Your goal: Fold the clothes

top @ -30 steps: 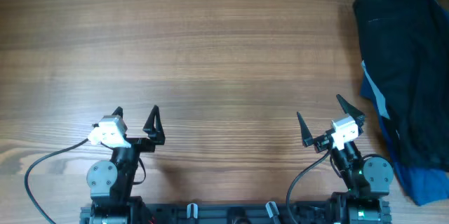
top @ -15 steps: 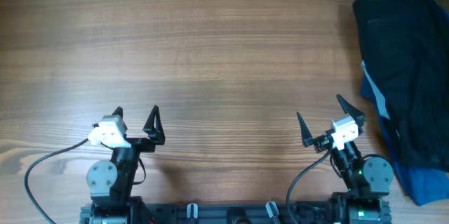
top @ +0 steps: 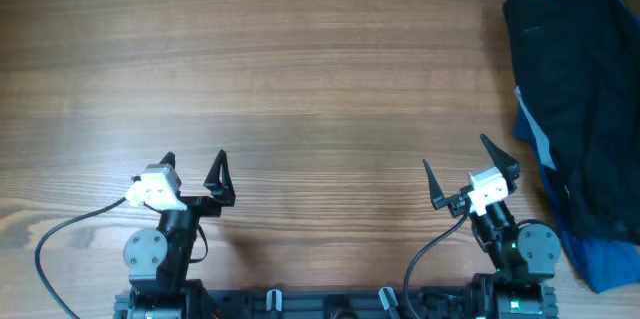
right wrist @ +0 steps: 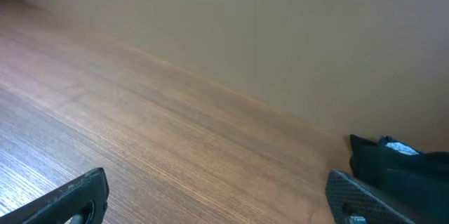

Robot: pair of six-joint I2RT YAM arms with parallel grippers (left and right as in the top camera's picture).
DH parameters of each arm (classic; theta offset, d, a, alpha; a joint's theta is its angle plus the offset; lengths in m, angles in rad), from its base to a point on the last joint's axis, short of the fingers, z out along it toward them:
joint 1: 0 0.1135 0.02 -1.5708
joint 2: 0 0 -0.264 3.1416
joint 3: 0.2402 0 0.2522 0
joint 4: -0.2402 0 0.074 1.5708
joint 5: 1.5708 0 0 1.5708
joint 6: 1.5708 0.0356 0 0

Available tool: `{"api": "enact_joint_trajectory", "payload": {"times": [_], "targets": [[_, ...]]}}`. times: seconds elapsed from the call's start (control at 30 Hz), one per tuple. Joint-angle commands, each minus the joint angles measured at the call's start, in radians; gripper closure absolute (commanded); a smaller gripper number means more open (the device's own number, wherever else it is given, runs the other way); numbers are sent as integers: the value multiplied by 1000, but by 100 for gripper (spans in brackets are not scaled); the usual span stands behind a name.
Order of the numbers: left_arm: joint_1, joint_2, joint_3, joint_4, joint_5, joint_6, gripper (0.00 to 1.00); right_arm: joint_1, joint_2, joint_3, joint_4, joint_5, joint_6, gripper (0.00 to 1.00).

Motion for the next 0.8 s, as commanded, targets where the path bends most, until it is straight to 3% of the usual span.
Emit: {"api": "enact_joint_trajectory", "payload": {"times": [0.0,0.23,0.77], "targets": [[7,-11,-8,3,-10,24,0,4,-6,-1,10,-1,-12,0],[7,-11,-8,3,-10,24,0,4,-6,-1,95,9,143,0],[7,-11,-8,3,-9,19,0,4,-6,-1,142,15,202,0]]}}
